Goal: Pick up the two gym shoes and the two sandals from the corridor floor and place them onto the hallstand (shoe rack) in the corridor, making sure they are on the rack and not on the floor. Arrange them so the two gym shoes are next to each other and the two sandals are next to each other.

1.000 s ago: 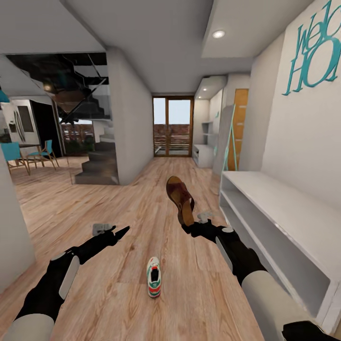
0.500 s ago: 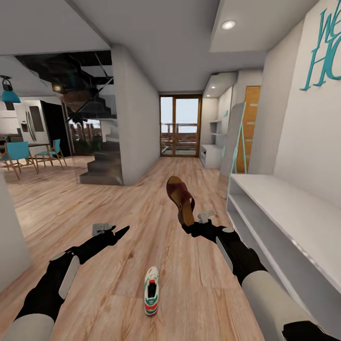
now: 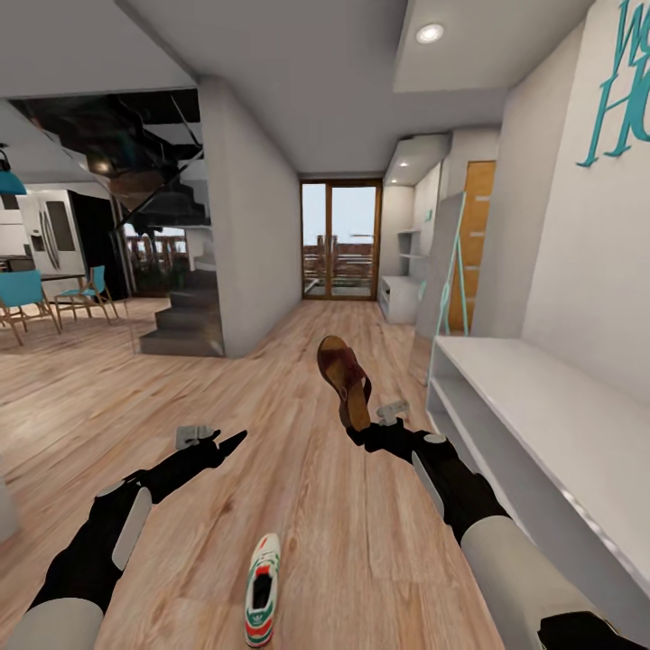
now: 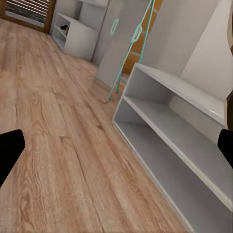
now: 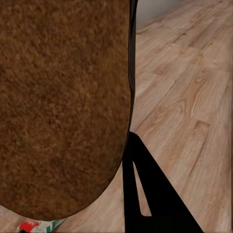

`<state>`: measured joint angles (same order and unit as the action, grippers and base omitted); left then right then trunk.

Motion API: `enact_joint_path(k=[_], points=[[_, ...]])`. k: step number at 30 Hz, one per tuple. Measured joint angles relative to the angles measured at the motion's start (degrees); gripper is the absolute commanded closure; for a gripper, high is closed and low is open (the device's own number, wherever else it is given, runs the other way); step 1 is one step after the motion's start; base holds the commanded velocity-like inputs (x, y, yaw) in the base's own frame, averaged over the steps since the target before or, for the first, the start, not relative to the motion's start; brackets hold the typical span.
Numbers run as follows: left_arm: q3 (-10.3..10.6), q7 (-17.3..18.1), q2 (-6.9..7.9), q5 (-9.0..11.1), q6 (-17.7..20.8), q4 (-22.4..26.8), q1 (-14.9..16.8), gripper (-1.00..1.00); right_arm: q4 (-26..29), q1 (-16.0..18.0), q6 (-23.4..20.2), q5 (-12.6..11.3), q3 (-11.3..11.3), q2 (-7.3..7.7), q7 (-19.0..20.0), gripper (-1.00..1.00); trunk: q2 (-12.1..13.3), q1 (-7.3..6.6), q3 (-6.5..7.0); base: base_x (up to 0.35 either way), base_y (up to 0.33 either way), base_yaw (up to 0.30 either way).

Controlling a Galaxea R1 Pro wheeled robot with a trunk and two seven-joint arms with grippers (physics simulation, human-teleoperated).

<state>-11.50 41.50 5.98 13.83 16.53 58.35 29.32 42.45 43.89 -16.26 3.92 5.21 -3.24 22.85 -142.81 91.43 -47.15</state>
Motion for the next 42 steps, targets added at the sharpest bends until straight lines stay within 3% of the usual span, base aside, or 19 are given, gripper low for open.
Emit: enact_joint_path(k=[12,13,14,16,17,18,20,21,23,25,30,34,38,42], points=[[0.04,-0.11,0.00,-0.06,-0.09,0.01,0.00,-1.00,0.25,-0.02,0.01,-0.06,0.02,0.03,0.09,1.00,0.00,0.03,0.00,0.122,-0.032,0.000],[0.26,-5.72,0.00,-0.52,-0.17,0.00,0.00,-1.00,0.33,0.00,-0.05,-0.14,-0.24,0.24,0.15,1.00,0.00,0.04,0.00,0.000,0.000,0.000],[0.32,-7.39,-0.01,-0.53,-0.15,0.00,0.00,-1.00,0.35,0.01,-0.06,-0.19,-0.25,0.26,0.15,1.00,0.00,0.03,0.00,0.000,0.000,0.000],[0.60,-15.36,-0.47,-0.61,-0.15,-0.02,0.00,-1.00,0.40,0.01,-0.07,-0.16,-0.28,0.32,0.12,1.00,0.00,0.04,0.00,0.000,0.000,0.000],[3.56,-32.41,-2.91,-0.91,-0.23,-0.30,-0.01,-1.00,0.42,0.02,-0.14,-0.12,-0.49,0.31,-0.03,1.00,0.00,0.04,0.00,0.000,0.000,0.000],[5.66,-38.52,-3.52,-0.94,-0.26,-0.71,0.00,-1.00,0.42,0.01,-0.34,-0.14,-0.54,0.32,-0.05,1.00,0.00,0.04,0.00,0.000,0.000,0.000],[9.44,-42.27,-3.92,-1.25,-0.41,-2.01,0.01,-1.00,0.41,-0.01,-1.01,-0.18,-0.67,0.29,-0.10,1.00,0.00,0.04,0.00,0.000,0.000,0.000],[12.63,-44.32,-4.11,-1.26,-0.69,-2.99,0.01,-1.00,0.33,0.00,-2.10,-0.10,-1.05,0.24,-0.14,1.00,0.01,0.04,0.00,0.000,0.000,0.000],[14.62,-45.50,-4.24,-1.38,-1.03,-3.53,0.01,-1.00,0.30,0.00,-3.55,-0.15,-2.02,0.19,-0.16,1.00,0.00,0.04,0.00,0.000,0.000,0.000],[15.80,-46.19,-4.20,-1.45,-1.73,-3.91,0.01,-1.00,0.32,-0.01,-5.53,-0.07,-4.44,0.14,-0.25,1.00,0.00,0.04,0.00,0.000,0.000,0.000],[16.45,-46.55,-3.81,-1.43,-3.38,-4.58,0.01,-1.00,1.87,0.01,-7.50,-0.30,-8.73,0.16,-0.43,1.00,0.00,0.03,0.00,0.000,0.000,0.000],[16.67,-46.59,-3.91,-1.48,-4.49,-4.72,0.01,-1.00,7.53,0.00,-7.76,-0.45,-9.28,0.20,-0.41,1.00,0.00,0.03,0.01,0.000,0.000,0.000],[16.72,-46.66,-3.88,-1.50,-4.75,-4.75,0.01,-1.00,13.13,-0.02,-8.90,-0.29,-9.35,0.16,-0.41,1.00,-0.44,0.33,-0.84,0.000,0.000,0.000],[16.66,-46.68,-3.81,-1.50,-4.81,-4.78,0.00,-1.00,15.24,-0.03,-9.80,-0.14,-9.35,0.16,-0.42,1.00,-0.48,0.44,-1.87,0.000,0.000,0.062]])
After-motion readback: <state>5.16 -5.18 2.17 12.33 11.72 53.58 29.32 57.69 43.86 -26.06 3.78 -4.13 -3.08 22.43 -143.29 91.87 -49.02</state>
